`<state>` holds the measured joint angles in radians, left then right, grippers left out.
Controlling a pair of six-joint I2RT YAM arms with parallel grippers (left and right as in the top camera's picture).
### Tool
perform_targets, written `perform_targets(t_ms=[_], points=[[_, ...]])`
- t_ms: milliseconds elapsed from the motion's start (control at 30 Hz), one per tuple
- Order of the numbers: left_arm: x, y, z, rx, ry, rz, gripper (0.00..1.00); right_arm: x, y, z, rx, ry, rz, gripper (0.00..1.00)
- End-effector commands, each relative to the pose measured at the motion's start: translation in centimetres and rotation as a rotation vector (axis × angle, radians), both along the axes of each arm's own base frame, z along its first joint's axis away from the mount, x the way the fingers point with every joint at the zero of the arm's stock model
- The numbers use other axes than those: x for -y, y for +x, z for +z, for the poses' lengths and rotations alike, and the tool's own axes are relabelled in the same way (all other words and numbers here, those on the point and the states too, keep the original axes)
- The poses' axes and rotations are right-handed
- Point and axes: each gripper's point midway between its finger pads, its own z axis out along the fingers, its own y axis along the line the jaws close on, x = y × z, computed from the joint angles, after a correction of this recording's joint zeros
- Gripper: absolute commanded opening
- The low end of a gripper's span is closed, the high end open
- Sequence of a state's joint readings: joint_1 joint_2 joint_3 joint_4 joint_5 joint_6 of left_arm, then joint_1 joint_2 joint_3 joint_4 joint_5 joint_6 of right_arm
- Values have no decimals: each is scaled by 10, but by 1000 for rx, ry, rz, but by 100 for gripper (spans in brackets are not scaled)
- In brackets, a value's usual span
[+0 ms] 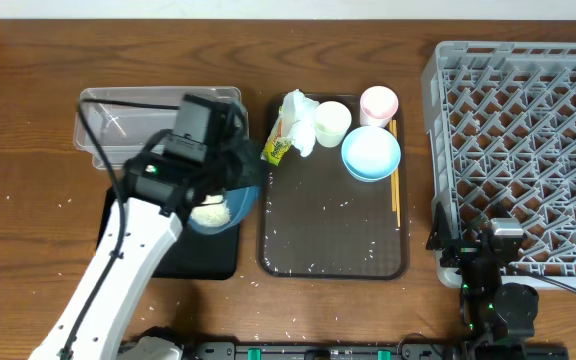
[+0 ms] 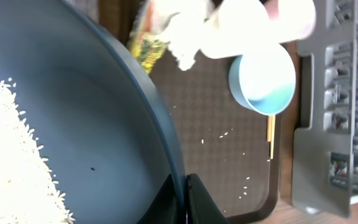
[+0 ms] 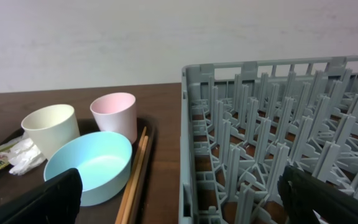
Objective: Sort waste into correct bins and load items into the dishwasher rack
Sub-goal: 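Carry the blue plate left over the black tray, then tip the blue plate with the left gripper to pour rice onto black tray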
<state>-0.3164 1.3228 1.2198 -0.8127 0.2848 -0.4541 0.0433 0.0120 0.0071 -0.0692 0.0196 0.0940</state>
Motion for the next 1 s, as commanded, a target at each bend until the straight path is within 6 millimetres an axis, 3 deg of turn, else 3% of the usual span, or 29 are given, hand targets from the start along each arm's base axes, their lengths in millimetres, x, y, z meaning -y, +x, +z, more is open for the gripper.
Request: perform_targets(t_ms=[0, 267, 467, 733, 967], points=[[-20, 1, 6, -31, -58, 110, 6, 4, 0, 0, 1, -14, -20, 99], [-38, 5, 20, -81, -277, 150, 6, 4, 0, 0, 1, -14, -20, 99], [-39, 0, 28, -121, -408, 139, 6, 4, 0, 0, 1, -14, -20, 99], [-59, -9, 25, -192, -458, 223, 6, 4, 0, 0, 1, -14, -20, 99], [-68, -10, 35, -194, -555, 236, 6, 4, 0, 0, 1, -14, -20, 99]])
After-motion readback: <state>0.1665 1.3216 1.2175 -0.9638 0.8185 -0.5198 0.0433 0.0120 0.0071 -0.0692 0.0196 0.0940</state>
